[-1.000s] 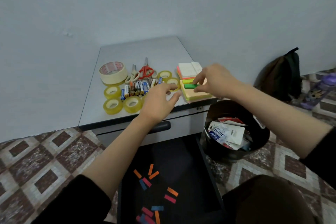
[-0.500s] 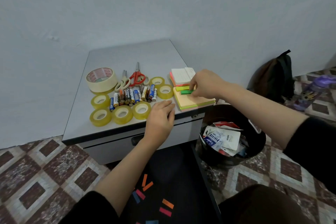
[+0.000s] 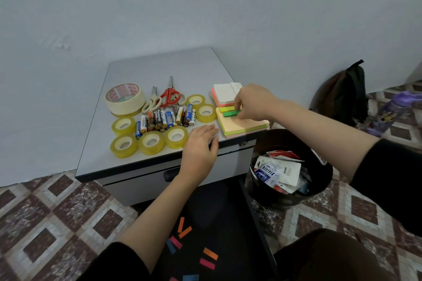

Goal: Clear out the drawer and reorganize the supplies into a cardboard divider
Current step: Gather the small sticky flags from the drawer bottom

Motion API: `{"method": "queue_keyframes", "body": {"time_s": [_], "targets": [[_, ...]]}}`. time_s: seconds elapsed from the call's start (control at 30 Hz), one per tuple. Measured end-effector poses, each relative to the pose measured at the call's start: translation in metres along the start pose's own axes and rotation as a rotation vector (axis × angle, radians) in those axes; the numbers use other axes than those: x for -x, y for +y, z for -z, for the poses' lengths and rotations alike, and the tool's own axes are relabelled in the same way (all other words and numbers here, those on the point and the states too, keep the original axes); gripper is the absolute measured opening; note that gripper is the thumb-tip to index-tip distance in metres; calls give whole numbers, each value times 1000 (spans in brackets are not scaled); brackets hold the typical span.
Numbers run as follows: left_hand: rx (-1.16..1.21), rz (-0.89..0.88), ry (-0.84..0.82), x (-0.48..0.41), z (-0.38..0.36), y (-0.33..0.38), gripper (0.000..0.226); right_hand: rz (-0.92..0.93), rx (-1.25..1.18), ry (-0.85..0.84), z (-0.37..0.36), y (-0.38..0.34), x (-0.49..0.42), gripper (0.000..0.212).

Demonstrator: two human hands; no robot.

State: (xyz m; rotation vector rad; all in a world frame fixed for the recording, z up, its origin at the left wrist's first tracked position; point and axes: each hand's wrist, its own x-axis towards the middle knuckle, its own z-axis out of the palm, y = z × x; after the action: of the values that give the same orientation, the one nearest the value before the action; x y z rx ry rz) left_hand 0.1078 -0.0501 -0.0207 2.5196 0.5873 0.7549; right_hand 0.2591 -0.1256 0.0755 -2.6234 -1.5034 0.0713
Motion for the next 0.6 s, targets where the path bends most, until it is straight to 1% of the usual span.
{"method": "queue_keyframes", "body": {"time_s": [0.4,0.6], "targets": [[-6,10,-10,-1,1,-1,29,6,-3,-1,-1,-4,-4,17],[-11,20,-22,-1,3,0,30,-6,-13,39,1,0,5,15]]}}
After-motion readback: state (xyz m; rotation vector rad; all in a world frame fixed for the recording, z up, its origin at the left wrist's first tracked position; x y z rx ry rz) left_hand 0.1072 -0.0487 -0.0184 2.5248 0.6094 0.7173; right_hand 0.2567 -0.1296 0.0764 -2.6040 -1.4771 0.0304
